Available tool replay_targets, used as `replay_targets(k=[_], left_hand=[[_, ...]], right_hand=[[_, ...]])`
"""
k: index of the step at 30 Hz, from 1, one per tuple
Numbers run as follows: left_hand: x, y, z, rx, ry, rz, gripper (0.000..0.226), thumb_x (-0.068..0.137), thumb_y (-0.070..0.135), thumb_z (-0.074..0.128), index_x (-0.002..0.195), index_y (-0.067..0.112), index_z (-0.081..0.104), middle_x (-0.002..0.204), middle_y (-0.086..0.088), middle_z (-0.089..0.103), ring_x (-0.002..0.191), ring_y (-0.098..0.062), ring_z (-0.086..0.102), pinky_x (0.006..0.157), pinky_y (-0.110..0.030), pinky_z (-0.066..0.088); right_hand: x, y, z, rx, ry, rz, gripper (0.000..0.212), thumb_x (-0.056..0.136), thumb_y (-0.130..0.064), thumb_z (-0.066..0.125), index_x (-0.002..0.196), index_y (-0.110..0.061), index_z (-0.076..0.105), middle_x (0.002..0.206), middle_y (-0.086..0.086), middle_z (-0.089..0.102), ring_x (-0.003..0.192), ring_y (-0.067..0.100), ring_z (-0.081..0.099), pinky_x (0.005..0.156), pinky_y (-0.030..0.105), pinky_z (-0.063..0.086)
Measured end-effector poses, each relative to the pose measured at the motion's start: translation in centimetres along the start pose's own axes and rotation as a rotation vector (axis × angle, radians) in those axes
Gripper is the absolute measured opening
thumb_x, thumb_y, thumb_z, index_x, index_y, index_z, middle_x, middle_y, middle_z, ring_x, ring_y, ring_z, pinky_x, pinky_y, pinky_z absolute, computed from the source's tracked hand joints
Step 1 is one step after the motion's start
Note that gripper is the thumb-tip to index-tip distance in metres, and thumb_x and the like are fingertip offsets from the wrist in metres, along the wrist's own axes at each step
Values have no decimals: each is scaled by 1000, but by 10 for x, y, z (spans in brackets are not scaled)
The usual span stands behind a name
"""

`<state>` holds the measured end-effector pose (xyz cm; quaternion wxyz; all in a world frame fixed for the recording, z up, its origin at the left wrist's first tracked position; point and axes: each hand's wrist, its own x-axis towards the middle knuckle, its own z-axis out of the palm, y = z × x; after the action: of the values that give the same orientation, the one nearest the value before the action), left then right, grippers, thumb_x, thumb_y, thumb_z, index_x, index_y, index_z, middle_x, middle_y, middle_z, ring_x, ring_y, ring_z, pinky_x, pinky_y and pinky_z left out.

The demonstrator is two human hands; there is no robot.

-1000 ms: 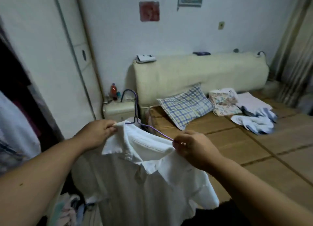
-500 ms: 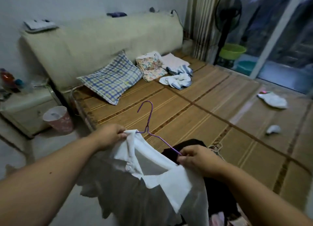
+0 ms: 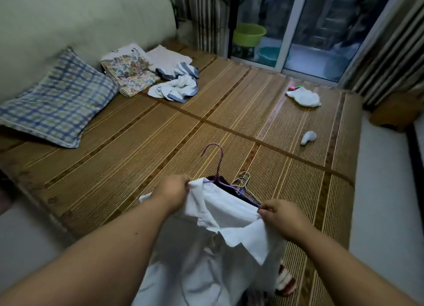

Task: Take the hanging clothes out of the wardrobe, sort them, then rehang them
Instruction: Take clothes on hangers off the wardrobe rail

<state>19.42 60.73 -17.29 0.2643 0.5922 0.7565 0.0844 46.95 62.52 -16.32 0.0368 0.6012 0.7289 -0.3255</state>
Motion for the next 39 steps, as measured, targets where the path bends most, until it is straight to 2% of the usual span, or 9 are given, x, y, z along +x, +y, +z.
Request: replay_targets(k=[3,8,10,13,16,19,24,29,39], left_hand=[[26,3,32,-25,-31,-55,20,90,19,41,89,27,59,95,-5,67,86,-26,61,73,-31,45],[56,8,63,73,1,-34,22,88,14,41,95,22,61,99,-8,66,91,-26,60,78,-37,47],[63,3,72,68,25,-28,28,90,16,42,109,23,61,106,-9,62,96,-25,56,81,-36,45],[63,-5,80,20,26,-56,41,95,26,46,137,26,45,128,-8,48,118,-25,46,100,-37,39],[51,-11,79,43,-17,-87,52,95,31,50,144,26,33,146,-4,32,134,-23,32,111,-38,31],[36,-16,69,52,-49,-129,57,94,33,52,146,28,30,155,-6,18,142,-25,18,115,-43,25],[0,-24,32,18,-18,-149,57,91,34,55,143,34,31,155,-4,18,141,-26,18,114,-46,25],[-49,-43,-30,61,107,-154,60,90,36,57,144,33,30,156,-2,16,143,-23,18,115,-40,22],[-212,-116,-186,300,456,-320,64,90,43,52,147,33,24,158,6,8,145,-16,6,116,-40,13]], right_hand=[[36,26,24,48,-12,88,20,95,-30,48,95,-24,67,92,-6,64,89,14,58,79,32,50],[83,53,50,116,-47,136,18,96,-26,45,87,-20,60,87,0,62,83,18,56,64,27,41],[97,57,56,121,-49,140,17,97,-26,44,92,-19,59,94,3,63,86,20,57,72,30,45],[110,59,62,140,-36,131,31,97,-27,46,127,-20,52,127,7,57,113,24,54,89,30,42],[112,51,66,122,-21,66,48,97,-24,48,143,-19,36,146,4,41,134,22,38,108,32,30],[112,32,70,55,-16,-26,48,97,-27,47,143,-23,35,146,0,39,134,20,37,108,38,35],[105,-26,65,-90,-22,-248,46,97,-28,48,142,-28,38,147,-4,37,134,18,36,106,38,35],[85,-119,47,-201,-35,-525,46,96,-33,48,141,-31,37,152,-2,30,136,20,33,108,38,34],[-21,-367,39,-291,2,-1152,50,92,-36,54,139,-38,37,150,-5,31,134,17,36,108,38,37]])
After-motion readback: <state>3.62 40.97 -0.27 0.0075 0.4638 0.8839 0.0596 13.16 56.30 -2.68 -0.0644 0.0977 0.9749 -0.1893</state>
